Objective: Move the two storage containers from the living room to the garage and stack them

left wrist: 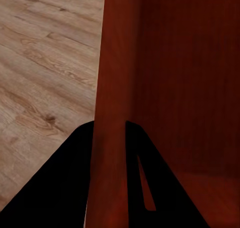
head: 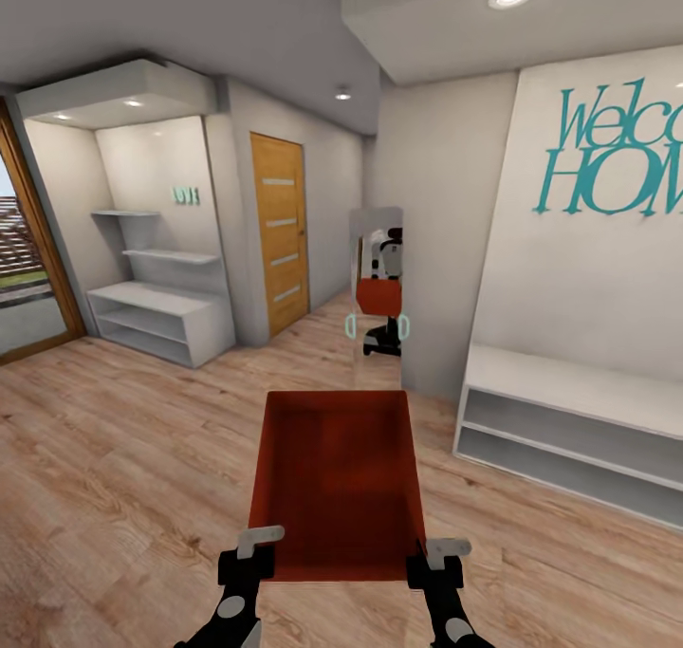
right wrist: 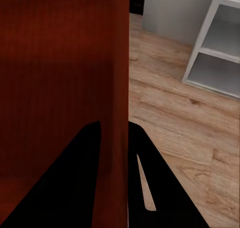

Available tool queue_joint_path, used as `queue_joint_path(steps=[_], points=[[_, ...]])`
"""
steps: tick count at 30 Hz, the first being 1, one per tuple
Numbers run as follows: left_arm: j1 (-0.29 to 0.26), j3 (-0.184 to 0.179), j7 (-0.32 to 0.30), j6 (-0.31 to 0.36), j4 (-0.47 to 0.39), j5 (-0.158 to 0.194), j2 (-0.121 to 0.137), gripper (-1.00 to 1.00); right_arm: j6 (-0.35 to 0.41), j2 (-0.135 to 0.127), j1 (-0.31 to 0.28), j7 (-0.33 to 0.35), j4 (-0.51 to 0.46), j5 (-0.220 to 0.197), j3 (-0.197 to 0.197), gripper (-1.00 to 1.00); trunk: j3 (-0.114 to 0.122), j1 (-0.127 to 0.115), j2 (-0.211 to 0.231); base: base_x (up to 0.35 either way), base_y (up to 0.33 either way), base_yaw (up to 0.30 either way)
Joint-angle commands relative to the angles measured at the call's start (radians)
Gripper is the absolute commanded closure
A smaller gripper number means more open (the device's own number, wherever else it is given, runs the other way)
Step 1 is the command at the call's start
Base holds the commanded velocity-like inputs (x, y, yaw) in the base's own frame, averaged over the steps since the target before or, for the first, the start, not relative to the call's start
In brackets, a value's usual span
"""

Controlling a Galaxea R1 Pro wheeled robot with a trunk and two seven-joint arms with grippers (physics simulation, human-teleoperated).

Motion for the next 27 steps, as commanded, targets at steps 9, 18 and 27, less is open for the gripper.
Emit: queue_joint_path(steps=[9,18,27], points=[[-0.001,-0.010,0.007,0.076,0.003,0.020,0.000,1.00,-0.049,0.000,-0.002,-0.020,-0.003,-0.015,-0.007,1.00,-0.002,0.001,-0.002,0.321,0.000,0.000],[-0.001,-0.010,0.007,0.076,0.003,0.020,0.000,1.00,-0.049,0.001,-0.002,-0.020,-0.003,-0.016,-0.007,1.00,-0.002,0.001,-0.002,0.321,0.000,0.147],[-0.001,-0.010,0.007,0.076,0.003,0.020,0.000,1.00,-0.049,0.001,-0.002,-0.020,-0.003,-0.016,-0.007,1.00,-0.002,0.001,-0.002,0.321,0.000,0.265]])
